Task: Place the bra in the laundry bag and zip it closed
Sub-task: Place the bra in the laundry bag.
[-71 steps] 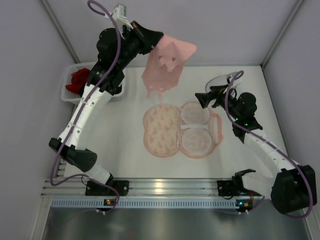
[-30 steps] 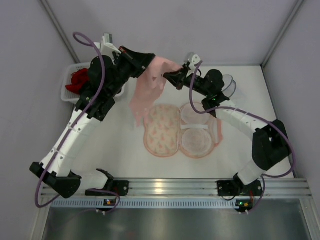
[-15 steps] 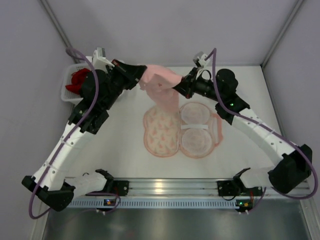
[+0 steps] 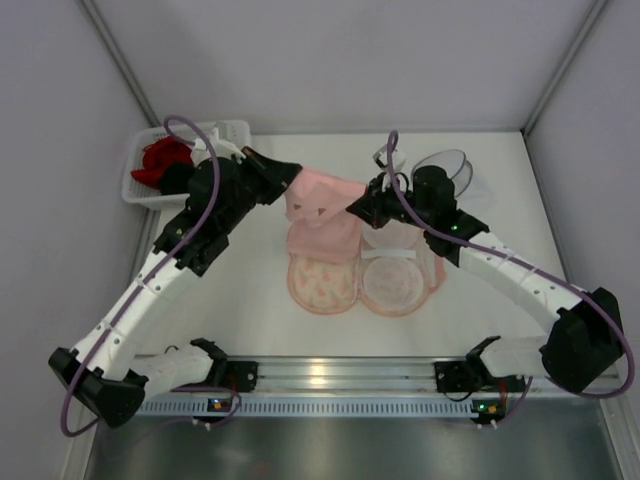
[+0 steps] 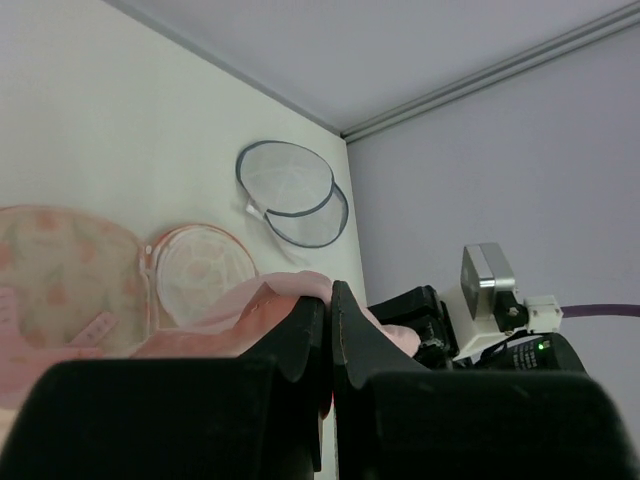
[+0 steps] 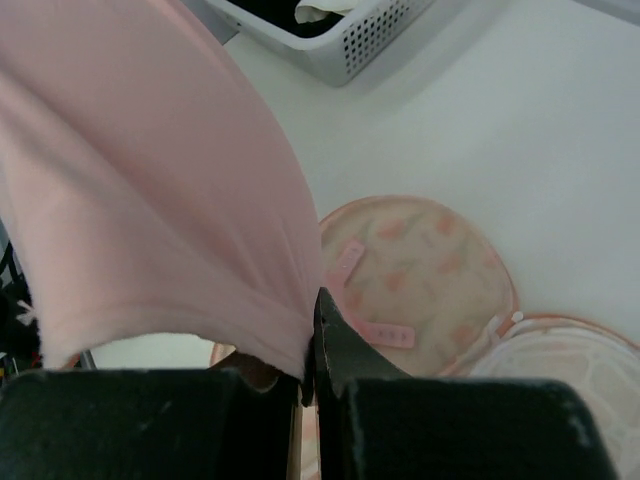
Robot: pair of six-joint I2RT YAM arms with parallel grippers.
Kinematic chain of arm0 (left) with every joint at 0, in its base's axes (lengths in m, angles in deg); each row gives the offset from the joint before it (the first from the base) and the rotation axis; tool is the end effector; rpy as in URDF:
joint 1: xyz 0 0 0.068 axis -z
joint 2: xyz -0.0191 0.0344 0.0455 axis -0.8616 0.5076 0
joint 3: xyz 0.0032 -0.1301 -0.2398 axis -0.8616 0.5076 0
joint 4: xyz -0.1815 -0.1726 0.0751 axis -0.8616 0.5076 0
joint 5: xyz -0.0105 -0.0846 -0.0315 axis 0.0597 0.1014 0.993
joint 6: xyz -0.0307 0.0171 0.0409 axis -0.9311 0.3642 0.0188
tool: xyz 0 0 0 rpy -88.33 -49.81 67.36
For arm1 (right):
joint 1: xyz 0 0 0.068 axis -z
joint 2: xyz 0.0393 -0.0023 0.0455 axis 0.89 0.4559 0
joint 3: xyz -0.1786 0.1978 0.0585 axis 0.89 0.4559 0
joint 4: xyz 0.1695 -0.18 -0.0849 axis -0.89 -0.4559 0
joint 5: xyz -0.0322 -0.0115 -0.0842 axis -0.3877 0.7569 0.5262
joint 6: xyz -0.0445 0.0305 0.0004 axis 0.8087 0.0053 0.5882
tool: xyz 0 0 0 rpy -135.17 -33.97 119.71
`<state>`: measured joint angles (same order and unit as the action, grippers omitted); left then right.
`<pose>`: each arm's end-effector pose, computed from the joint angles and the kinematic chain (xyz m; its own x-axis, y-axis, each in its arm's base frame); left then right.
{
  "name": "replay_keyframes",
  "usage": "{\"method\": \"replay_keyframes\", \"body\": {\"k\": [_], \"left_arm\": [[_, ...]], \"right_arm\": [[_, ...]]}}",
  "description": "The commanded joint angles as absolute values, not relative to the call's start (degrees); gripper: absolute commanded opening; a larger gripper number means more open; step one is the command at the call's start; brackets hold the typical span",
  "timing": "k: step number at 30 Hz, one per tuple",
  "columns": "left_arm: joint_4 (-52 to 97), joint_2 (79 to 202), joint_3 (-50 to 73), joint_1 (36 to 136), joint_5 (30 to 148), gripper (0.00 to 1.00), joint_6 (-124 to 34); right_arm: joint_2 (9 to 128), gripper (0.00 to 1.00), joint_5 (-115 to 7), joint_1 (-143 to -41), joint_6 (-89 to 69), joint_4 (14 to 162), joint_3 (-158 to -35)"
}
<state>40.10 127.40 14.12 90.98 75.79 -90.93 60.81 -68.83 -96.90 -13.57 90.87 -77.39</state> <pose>0.2063 -0.1227 0.4220 -0.4433 -0.7129 -0.5434 0.1358 0.5458 -0.8268 0.2416 0.1797 0.3268 -0.3512 -0.0348 -0.9357 -0.7743 0.5727 0.2693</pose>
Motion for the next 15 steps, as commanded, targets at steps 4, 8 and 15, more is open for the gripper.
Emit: {"method": "replay_keyframes", "body": {"k": [4,8,15], "left_arm": [[36.4,131.1,6.6,90.9,76.0,0.0,-86.2],[36.3,133.2,6.9,90.9,76.7,0.0,-86.0],[35.3,134.2,3.8,90.8,73.9,0.0,-82.1]], "right_arm": [[67.6,0.0,-67.2,-96.5,-10.1,93.5,-87.8],[70.0,0.0,-67.7,-96.0,-9.4,93.8,-91.2],[71.4,0.0,-67.5,-95.0,-7.9,93.7,-94.9]]}}
